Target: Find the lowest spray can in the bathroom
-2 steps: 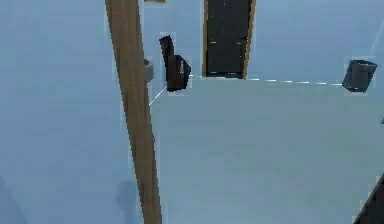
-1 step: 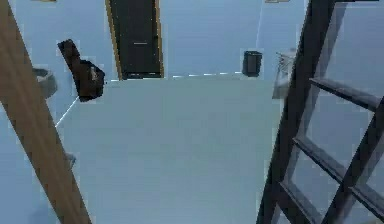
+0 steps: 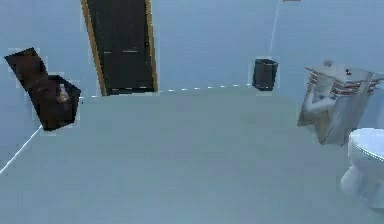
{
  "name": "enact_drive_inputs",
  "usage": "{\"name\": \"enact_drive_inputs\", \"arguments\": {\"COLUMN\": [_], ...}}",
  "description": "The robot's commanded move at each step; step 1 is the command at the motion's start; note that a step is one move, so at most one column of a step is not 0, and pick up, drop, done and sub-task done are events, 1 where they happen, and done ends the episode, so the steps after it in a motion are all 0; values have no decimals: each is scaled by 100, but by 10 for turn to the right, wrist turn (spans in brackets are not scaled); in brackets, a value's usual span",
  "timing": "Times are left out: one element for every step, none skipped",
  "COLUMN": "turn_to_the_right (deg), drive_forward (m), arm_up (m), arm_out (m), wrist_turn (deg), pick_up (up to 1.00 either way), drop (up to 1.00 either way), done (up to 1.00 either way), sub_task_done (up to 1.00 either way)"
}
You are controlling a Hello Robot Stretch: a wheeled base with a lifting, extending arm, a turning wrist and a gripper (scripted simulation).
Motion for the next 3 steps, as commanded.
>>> {"name": "enact_drive_inputs", "arguments": {"turn_to_the_right": [330,0,390], "drive_forward": [0,30,0], "arm_up": [0,0,0], "arm_out": [0,0,0], "wrist_turn": [0,0,0], "pick_up": [0,0,0], "drop": [0,0,0], "done": [0,0,0], "sub_task_done": [0,0,0]}}
